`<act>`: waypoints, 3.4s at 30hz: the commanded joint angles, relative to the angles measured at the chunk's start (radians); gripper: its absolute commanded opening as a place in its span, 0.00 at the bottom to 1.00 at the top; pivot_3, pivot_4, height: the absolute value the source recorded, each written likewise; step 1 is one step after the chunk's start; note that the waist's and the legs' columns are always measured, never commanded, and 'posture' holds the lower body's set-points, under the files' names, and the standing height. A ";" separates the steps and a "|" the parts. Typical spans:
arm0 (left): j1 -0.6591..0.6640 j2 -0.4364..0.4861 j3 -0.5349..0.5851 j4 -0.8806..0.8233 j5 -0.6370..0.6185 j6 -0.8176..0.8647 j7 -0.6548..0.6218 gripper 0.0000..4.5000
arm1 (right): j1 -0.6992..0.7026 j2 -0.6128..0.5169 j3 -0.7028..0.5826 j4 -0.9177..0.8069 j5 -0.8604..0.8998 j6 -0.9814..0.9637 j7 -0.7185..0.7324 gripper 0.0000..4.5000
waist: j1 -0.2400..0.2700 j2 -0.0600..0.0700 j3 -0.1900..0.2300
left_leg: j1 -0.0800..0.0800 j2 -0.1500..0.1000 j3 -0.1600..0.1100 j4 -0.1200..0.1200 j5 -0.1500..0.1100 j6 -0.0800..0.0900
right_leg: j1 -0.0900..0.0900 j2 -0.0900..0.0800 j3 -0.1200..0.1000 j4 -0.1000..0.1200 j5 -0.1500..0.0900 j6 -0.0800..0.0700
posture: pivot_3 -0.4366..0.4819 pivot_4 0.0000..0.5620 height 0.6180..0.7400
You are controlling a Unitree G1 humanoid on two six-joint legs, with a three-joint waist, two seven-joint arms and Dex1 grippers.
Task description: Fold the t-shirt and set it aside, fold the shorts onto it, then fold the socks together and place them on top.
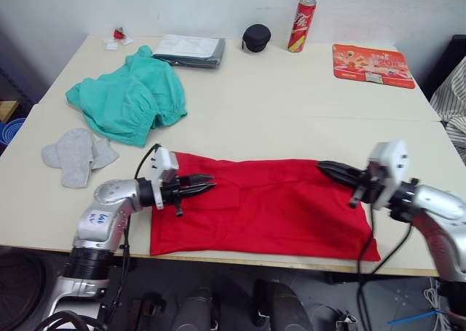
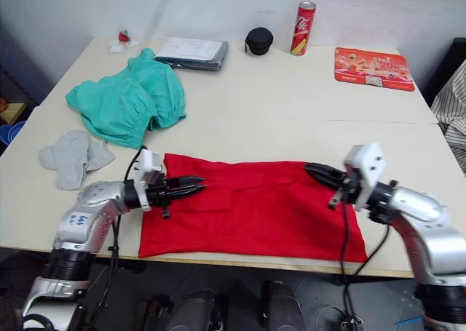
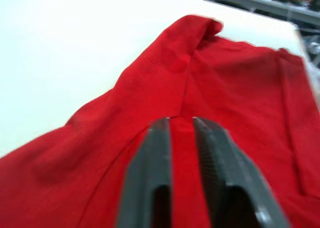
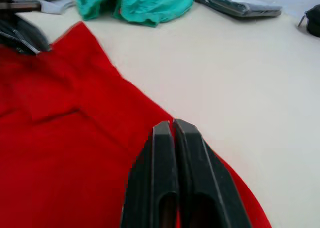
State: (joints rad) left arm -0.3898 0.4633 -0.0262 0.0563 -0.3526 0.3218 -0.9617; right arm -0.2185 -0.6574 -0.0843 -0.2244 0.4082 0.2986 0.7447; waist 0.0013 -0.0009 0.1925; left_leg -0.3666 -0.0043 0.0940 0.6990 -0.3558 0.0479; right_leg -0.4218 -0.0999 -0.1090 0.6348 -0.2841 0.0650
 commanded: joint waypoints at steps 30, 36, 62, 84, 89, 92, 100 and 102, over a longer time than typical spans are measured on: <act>-0.194 -0.007 0.136 0.424 0.049 -0.256 0.079 0.00 | 0.055 0.080 -0.356 0.346 -0.071 -0.219 -0.232 0.00 | -0.011 0.000 -0.011 | 0.013 0.002 0.002 -0.009 0.000 -0.001 | 0.010 0.003 0.001 -0.006 0.000 0.000 | 0.48 0.27 1.00; -0.132 0.052 0.101 0.230 -0.032 -0.131 -0.091 0.00 | 0.070 0.057 -0.219 0.118 -0.025 -0.062 -0.132 0.00 | -0.012 0.000 -0.011 | 0.013 0.002 0.001 -0.009 0.000 -0.001 | 0.010 0.002 0.001 -0.007 0.000 0.000 | 0.48 0.27 1.00; -0.080 0.036 0.178 0.357 0.029 -0.193 0.097 0.00 | -0.011 -0.012 -0.295 0.522 -0.069 -0.205 -0.087 0.00 | -0.017 0.000 -0.011 | 0.014 0.001 0.002 -0.010 -0.001 0.000 | 0.011 0.001 0.002 -0.009 0.000 0.000 | 0.48 0.27 1.00; -0.029 0.004 0.064 0.251 0.089 -0.139 0.112 0.00 | -0.098 0.107 -0.085 0.526 -0.178 -0.223 -0.124 0.00 | -0.015 0.000 -0.010 | 0.012 0.001 0.000 -0.012 -0.001 -0.001 | 0.010 0.001 0.000 -0.009 0.000 0.000 | 0.48 0.27 1.00; -0.025 0.046 0.112 0.310 0.049 -0.218 0.035 0.00 | -0.097 0.024 -0.169 0.645 -0.121 -0.272 -0.025 0.00 | -0.013 0.000 -0.010 | 0.013 0.001 0.000 -0.012 -0.001 0.000 | 0.011 0.001 0.000 -0.009 0.000 0.000 | 0.48 0.27 1.00; -0.025 0.069 0.152 0.284 -0.010 -0.232 -0.042 0.00 | -0.108 -0.038 -0.204 0.645 -0.064 -0.247 0.085 0.00 | -0.016 0.001 -0.010 | 0.013 0.001 0.000 -0.012 -0.001 0.000 | 0.011 0.001 0.000 -0.009 0.000 0.000 | 0.48 0.27 1.00; 0.097 0.229 0.192 -0.086 -0.232 0.000 -0.247 0.36 | -0.340 -0.324 -0.107 0.784 -0.034 0.080 0.445 0.37 | -0.032 0.008 -0.005 | 0.013 0.002 0.000 -0.012 -0.001 0.000 | 0.010 0.000 0.001 -0.013 0.000 -0.001 | 0.48 0.27 1.00; 0.140 0.250 0.187 -0.159 -0.249 0.015 -0.268 0.50 | -0.449 -0.364 0.009 0.876 -0.117 0.129 0.551 0.52 | -0.033 0.008 -0.004 | 0.014 0.002 0.000 -0.013 -0.001 0.000 | 0.011 0.000 0.001 -0.013 -0.001 -0.001 | 0.48 0.27 1.00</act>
State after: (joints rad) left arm -0.2653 0.6977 0.1562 -0.0371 -0.5666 0.3208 -1.2077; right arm -0.6451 -1.0054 -0.1277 0.6077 0.3348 0.3931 1.2231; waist -0.0315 0.0073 0.1881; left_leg -0.3527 -0.0026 0.0939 0.6861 -0.3568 0.0472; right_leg -0.4112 -0.0999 -0.1081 0.6215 -0.2852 0.0632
